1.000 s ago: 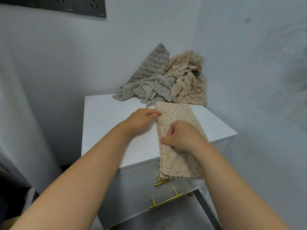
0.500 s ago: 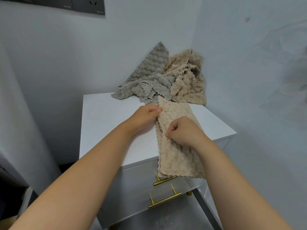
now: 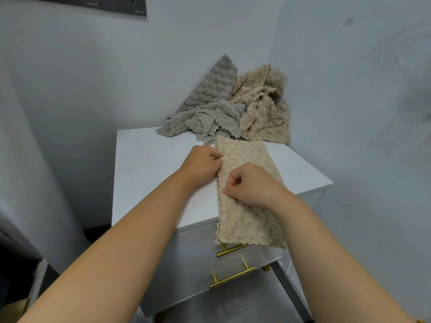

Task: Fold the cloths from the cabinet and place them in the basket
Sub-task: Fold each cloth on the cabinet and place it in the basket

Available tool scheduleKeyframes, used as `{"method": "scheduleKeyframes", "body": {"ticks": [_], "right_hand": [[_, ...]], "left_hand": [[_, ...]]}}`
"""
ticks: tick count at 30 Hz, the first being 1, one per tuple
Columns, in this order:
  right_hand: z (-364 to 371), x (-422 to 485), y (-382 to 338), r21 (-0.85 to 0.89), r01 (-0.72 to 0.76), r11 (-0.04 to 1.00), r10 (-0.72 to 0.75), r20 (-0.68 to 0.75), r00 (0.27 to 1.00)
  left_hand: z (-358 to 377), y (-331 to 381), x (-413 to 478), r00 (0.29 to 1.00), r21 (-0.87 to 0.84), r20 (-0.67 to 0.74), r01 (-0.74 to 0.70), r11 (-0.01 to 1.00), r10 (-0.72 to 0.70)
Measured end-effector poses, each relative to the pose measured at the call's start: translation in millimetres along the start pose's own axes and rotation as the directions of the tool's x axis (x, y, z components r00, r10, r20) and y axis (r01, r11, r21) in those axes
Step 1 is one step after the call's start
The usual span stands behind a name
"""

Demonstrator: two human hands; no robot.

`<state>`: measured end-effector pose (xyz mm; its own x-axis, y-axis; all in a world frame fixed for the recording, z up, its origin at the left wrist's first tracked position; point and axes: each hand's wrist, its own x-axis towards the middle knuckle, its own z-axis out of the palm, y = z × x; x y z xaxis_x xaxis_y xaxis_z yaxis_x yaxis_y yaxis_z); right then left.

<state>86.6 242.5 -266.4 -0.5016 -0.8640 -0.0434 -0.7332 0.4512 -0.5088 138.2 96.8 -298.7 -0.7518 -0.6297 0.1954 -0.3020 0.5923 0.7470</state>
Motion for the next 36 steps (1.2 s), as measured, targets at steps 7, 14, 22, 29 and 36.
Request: {"method": "scheduleKeyframes", "body": {"ticks": [7, 14, 22, 29, 36], "right_hand": [[-13.7, -2.2, 9.5, 0.175, 0.037, 0.984, -0.016, -0.118, 0.993], [-3.9, 9.2, 30.8, -0.281, -0.108, 0.954, 0.087, -0.086, 0.993], [-22.9, 10.5, 33.4, 0.054, -0.074, 0.996, 0.081, -0.141, 0.987], [-16.7, 51.5, 56.4, 0.184, -0.300, 0.936, 0.349, -0.373, 0.859], [-15.6, 75.0, 61.0, 0.246, -0.327, 0.912, 0.390, -0.281, 0.877]], "left_hand": [[-1.6, -2.5, 0.3, 0.999, 0.125, -0.018, -0.037, 0.991, 0.039], [-0.6, -8.8, 2.0, 0.995, 0.194, -0.075, -0.046, 0.980, 0.061], [0.7, -8.2, -1.5, 0.982, 0.331, -0.040, -0.162, 0.930, 0.186], [3.4, -12.3, 4.4, 0.988, 0.469, 0.147, -0.113, 0.876, 0.048], [-8.1, -8.6, 12.0, 0.980, 0.328, 0.197, -0.077, 0.942, 0.011]]}}
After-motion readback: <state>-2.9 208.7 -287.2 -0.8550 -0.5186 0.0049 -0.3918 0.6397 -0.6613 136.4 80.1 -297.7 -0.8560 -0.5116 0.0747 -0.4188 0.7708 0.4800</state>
